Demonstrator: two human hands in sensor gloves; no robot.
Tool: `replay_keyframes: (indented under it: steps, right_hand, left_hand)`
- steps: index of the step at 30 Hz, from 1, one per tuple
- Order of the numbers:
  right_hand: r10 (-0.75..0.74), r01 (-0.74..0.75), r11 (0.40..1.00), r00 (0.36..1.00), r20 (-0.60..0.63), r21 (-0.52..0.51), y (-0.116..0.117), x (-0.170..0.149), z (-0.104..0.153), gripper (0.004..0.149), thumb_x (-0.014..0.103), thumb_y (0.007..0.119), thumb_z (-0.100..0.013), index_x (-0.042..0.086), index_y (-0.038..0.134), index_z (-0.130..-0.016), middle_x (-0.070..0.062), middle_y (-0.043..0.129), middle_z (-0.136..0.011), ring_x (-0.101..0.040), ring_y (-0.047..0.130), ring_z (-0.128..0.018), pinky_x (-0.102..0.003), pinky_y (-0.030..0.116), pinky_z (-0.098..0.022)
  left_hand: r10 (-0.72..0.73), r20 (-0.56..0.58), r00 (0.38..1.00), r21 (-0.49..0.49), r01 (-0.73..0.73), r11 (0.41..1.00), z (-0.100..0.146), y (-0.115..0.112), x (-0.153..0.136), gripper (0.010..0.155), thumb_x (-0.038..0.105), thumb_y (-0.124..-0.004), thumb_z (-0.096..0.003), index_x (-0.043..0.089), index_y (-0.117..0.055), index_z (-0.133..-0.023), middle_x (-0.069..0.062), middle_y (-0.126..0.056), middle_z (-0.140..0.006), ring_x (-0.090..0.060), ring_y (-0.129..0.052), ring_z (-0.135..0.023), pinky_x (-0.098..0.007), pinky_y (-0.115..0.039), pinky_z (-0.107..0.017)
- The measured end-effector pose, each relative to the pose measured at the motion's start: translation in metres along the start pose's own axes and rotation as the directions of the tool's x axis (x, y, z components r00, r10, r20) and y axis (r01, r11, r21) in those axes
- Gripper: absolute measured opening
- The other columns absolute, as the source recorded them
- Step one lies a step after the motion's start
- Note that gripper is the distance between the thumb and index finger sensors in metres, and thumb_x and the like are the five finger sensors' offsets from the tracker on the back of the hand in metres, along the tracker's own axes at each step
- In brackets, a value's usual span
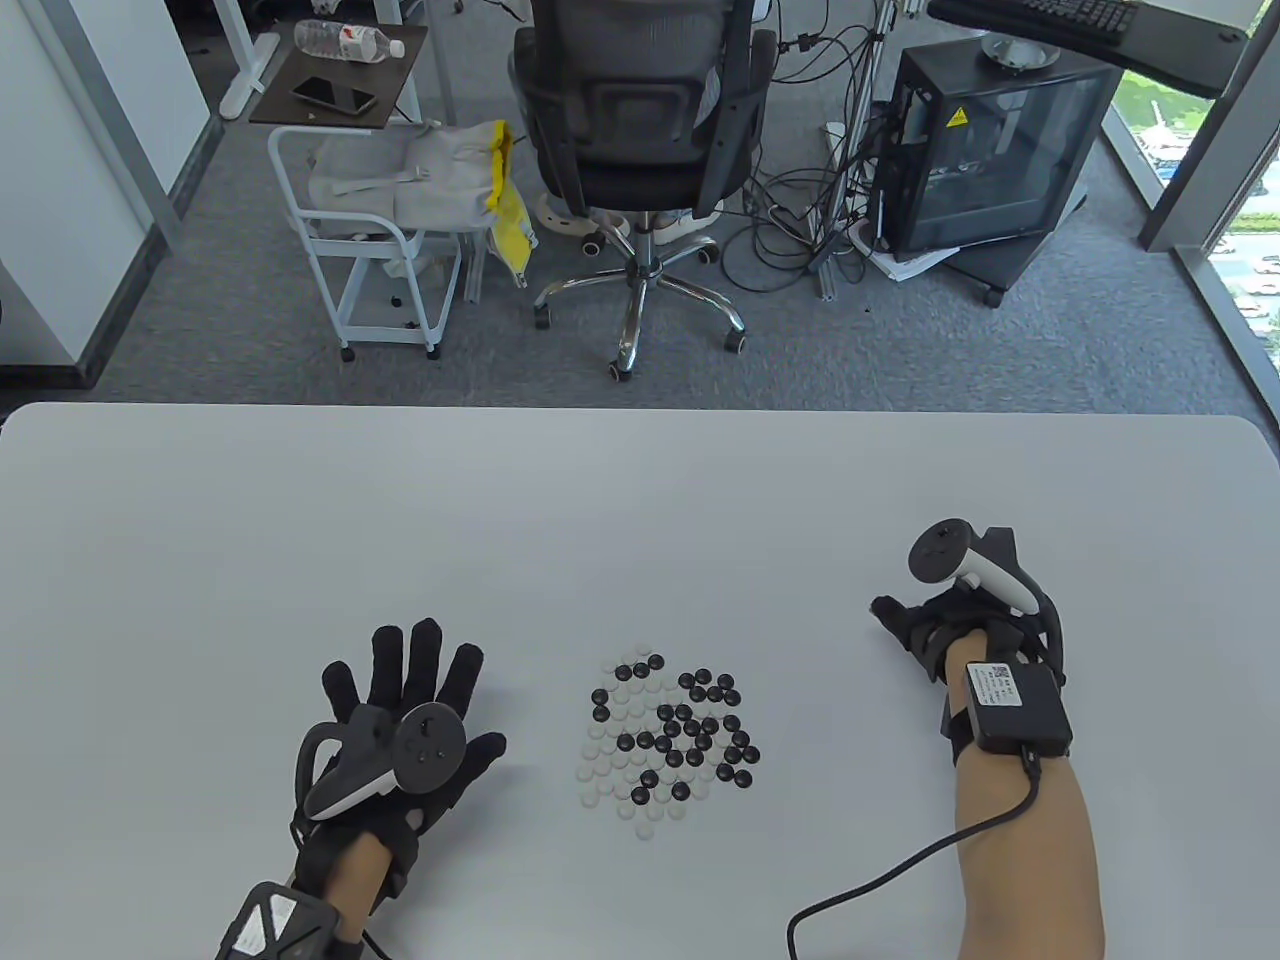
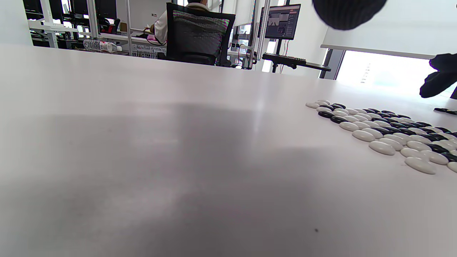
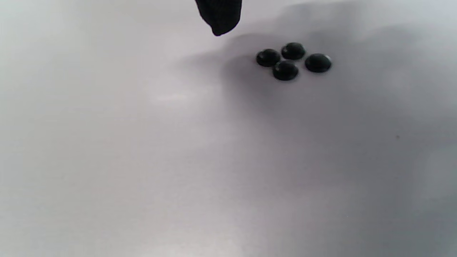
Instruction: Go stone sorting task
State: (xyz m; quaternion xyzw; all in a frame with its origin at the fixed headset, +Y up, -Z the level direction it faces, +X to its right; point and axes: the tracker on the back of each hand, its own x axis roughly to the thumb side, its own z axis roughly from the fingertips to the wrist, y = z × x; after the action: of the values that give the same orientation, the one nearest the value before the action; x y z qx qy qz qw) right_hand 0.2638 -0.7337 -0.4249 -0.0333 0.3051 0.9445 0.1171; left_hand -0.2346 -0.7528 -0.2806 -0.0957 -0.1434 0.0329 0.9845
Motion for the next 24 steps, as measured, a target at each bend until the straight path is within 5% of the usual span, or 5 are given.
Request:
replay_keyframes:
  steps: [5, 11, 24]
  right_hand:
    - [0.036, -0.052, 0.997, 0.973, 0.229, 0.064, 0.002, 0.048, 0.011, 0.071, 0.051, 0.050, -0.063, 0.003, 0.081, -0.104, -0.041, 0.023, -0.117, -0.068, 0.004, -0.096, -0.093, 0.017, -0.057]
    - [0.075, -0.140, 0.982, 0.907, 0.415, 0.128, 0.027, 0.098, 0.017, 0.069, 0.052, 0.050, -0.063, 0.006, 0.078, -0.106, -0.040, 0.021, -0.117, -0.068, 0.005, -0.096, -0.093, 0.019, -0.057]
    - [0.096, -0.203, 0.962, 0.878, 0.469, 0.183, 0.066, 0.126, 0.001, 0.068, 0.051, 0.049, -0.063, 0.008, 0.066, -0.113, -0.041, 0.014, -0.115, -0.068, 0.001, -0.094, -0.093, 0.017, -0.056]
  left_hand:
    - [-0.006, -0.001, 1.000, -0.005, 0.006, 1.000, 0.000, 0.000, 0.001, 0.086, 0.063, -0.054, -0.0581, 0.019, -0.014, -0.120, -0.023, 0.010, -0.118, -0.056, 0.012, -0.101, -0.085, 0.001, -0.053]
    - [-0.008, -0.001, 1.000, -0.001, 0.008, 1.000, 0.000, 0.000, 0.000, 0.086, 0.063, -0.053, -0.0582, 0.019, -0.014, -0.120, -0.023, 0.011, -0.118, -0.056, 0.012, -0.101, -0.085, 0.001, -0.053]
    - [-0.003, -0.001, 1.000, 0.005, 0.003, 1.000, 0.001, -0.001, 0.000, 0.086, 0.063, -0.054, -0.0582, 0.019, -0.014, -0.120, -0.023, 0.011, -0.118, -0.056, 0.012, -0.101, -0.085, 0.001, -0.053]
